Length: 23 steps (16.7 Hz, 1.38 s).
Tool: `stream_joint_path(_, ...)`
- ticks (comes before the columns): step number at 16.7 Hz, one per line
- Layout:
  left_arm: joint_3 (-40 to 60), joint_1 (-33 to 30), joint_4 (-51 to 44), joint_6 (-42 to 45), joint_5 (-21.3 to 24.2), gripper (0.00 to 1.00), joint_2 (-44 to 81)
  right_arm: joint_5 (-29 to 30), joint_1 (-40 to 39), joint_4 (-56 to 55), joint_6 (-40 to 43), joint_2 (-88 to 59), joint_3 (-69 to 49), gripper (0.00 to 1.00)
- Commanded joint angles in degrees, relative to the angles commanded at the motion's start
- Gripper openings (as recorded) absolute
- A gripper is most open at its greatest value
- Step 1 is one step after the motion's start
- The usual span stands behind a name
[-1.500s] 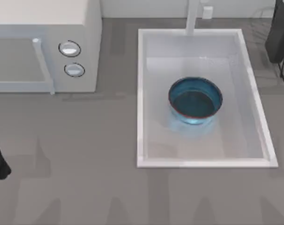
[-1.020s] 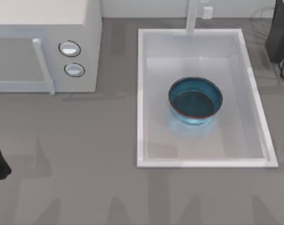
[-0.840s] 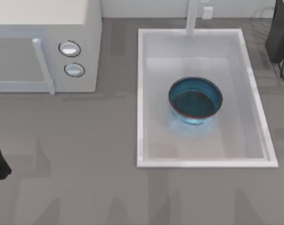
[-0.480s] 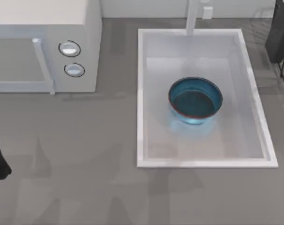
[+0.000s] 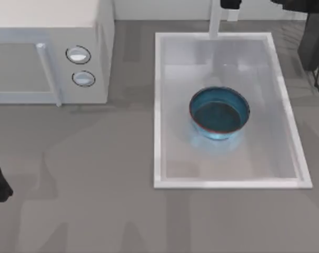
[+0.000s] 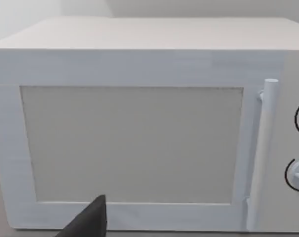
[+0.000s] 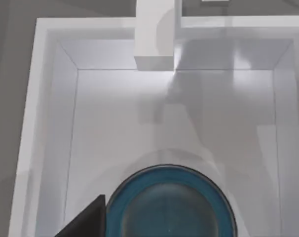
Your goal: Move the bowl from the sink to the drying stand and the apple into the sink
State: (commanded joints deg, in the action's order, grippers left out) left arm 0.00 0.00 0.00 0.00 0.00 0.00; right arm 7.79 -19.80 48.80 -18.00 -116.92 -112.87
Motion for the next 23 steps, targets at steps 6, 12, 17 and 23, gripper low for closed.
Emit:
stream_joint_path(6, 0.0, 0.0, 0.0, 0.0, 0.0, 1.0, 0.0, 0.0, -6.8, 15.6, -8.8, -27.7, -25.6, 1.0)
stream_joint_path(12, 0.0, 0.0, 0.0, 0.0, 0.0, 1.0, 0.0, -1.2, -10.1, 24.1, -13.7, -37.5, -34.2, 1.0)
stream_joint_path(17, 0.0, 0.0, 0.0, 0.0, 0.0, 1.0, 0.0, -1.2, -9.8, 24.0, -13.6, -37.7, -34.1, 1.0)
stream_joint_path(23, 0.0, 0.0, 0.0, 0.0, 0.0, 1.0, 0.0, -1.2, -9.4, 17.2, -13.0, -43.4, -33.2, 1.0)
